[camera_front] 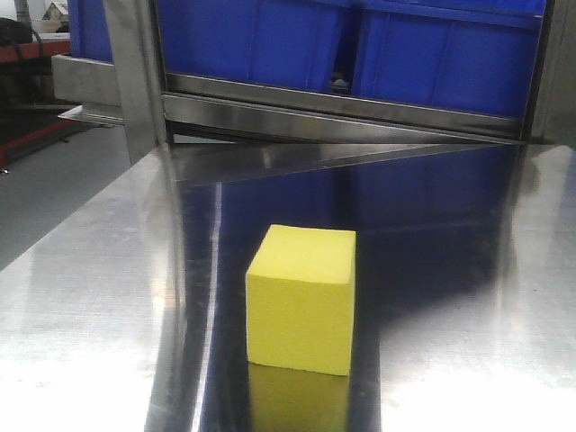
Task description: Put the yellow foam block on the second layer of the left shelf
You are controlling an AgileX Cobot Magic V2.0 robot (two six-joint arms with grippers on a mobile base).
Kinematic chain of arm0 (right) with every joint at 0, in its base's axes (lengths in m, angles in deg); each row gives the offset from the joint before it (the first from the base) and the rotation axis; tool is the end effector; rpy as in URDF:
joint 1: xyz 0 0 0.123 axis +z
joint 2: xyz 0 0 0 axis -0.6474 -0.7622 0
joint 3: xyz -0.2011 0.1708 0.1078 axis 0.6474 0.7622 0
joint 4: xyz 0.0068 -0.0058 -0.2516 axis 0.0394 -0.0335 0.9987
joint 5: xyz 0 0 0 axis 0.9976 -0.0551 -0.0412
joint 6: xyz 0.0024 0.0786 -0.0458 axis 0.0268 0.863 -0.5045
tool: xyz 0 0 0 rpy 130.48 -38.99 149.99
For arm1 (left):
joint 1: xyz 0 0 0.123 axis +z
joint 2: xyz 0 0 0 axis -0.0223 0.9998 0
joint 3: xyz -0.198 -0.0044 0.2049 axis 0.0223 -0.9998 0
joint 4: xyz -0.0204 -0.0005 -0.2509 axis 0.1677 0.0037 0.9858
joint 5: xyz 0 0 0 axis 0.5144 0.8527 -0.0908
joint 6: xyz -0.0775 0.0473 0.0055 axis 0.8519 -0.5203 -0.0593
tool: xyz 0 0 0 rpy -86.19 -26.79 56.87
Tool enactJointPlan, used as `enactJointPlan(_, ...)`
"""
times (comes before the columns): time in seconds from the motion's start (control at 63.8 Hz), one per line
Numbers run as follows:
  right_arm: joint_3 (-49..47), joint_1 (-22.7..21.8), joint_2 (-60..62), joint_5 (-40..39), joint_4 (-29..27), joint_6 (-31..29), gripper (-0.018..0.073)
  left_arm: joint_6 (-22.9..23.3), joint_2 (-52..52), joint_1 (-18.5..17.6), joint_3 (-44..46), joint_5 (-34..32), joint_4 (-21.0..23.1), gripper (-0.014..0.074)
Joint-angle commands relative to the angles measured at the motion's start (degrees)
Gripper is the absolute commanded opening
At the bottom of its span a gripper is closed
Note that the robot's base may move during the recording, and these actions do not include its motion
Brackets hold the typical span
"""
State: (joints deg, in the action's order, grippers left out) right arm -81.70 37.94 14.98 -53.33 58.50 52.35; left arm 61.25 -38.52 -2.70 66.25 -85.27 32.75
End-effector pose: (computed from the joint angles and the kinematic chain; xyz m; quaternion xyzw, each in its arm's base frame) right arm 0.0570 -0.0032 0.1957 0.0225 0.7117 -0.0129 0.7020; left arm 0.0558 -0.0015 0.2122 -0.0111 0.6747 -0.0305 0.7373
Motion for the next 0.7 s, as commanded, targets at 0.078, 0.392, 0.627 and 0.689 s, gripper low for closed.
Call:
enactJointPlan(0.078,-1.33,0.01,1.13,-4.89,0.28,-0.40,0.0066,0.19,-1.14,-0.02,-1.53,-4.62,0.32,0.0124)
enactJointPlan(0.392,-1.33,0.01,1.13,-4.89,0.28,-0.40,0.0066,0.19,-1.14,-0.02,-1.53,-4.62,0.32,0.0124)
enactJointPlan(0.627,-1.33,0.01,1.13,-4.86,0.28,-0.40,0.0066,0.19,-1.14,-0.02,-1.53,-4.62,0.32,0.0124)
enactJointPlan(0.689,-1.33,0.01,1.13,-4.86,0.28,-0.40,0.0066,0.19,-1.14,-0.02,-1.53,-4.62,0.32,0.0124)
